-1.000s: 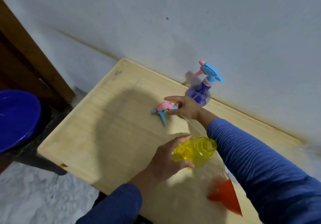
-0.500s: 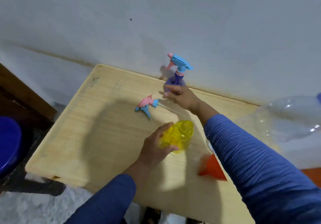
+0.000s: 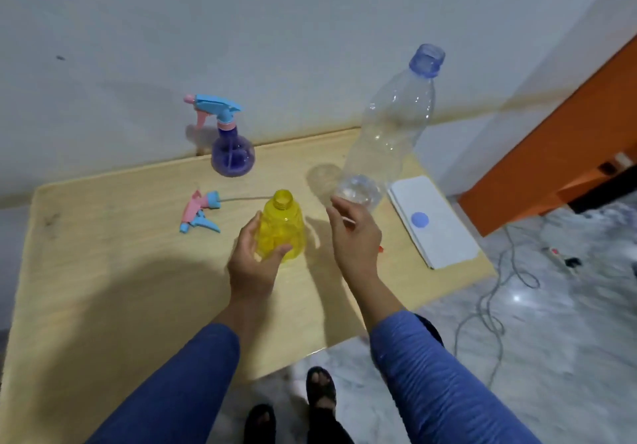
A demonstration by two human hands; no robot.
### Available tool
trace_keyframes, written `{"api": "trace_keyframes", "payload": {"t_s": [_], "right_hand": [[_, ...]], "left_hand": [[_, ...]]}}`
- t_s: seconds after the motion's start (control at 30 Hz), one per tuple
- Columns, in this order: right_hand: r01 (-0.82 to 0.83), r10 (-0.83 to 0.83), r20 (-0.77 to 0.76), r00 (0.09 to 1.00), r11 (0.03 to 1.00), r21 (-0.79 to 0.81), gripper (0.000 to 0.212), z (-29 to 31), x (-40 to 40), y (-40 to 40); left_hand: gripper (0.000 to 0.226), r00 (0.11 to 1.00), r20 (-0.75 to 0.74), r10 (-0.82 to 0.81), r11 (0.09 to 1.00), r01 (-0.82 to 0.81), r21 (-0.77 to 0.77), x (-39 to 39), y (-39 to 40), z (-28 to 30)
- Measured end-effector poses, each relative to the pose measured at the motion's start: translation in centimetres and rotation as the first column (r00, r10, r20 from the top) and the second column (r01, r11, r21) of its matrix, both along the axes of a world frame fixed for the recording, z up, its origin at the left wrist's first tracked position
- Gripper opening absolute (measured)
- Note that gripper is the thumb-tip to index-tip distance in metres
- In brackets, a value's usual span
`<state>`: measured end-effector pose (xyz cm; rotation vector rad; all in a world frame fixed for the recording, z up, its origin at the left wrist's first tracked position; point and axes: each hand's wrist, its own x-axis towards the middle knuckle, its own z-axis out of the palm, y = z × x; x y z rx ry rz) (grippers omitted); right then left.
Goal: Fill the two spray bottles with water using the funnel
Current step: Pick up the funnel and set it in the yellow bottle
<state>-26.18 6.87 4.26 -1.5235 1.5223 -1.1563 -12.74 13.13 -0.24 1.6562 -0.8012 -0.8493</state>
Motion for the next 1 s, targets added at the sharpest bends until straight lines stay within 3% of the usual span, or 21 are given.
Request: {"api": "trace_keyframes", "payload": {"t_s": [0.1, 0.23, 0.43, 0.6, 0.8, 1.0], "right_hand": [[0.207, -0.213, -0.127, 0.969, 0.976, -0.058, 0.025, -1.3, -1.8, 1.8], [0.329, -0.31, -0.176, 0.934, 0.94, 0.088, 0.036, -2.6, -3.2, 2.2], [0.337, -0.333, -0.051, 0.941, 0.923, 0.184, 0.023, -3.3, -3.4, 2.3], [0.302, -0.361, 0.241, 0.901, 0.921, 0.247, 0.015, -1.9, -2.8, 3.3], [0.175, -0.17, 0.235, 0.957, 0.984, -0.004, 0.017, 1.0, -1.2, 3.6], [-0.014, 0.093, 0.233, 0.968, 0.948, -0.319, 0.021, 7.9, 0.8, 0.3]], "left_hand": [[0.072, 0.999, -0.043, -0.021, 0.999, 0.019, -0.037, 0.0, -0.1, -0.1], [0.071, 0.999, -0.035, -0.028, 0.999, 0.027, -0.044, 0.2, -0.2, -0.5], [0.073, 0.998, -0.034, -0.046, 0.999, 0.045, -0.03, 0.5, -0.3, -1.0], [0.072, 0.998, -0.039, -0.058, 0.997, 0.056, -0.046, 0.6, -0.2, -1.1], [0.073, 0.998, -0.033, -0.056, 0.998, 0.055, -0.039, 0.9, -0.3, -1.2], [0.073, 0.999, 0.023, -0.036, 0.999, 0.036, -0.016, 0.8, -0.5, -1.2]]}}
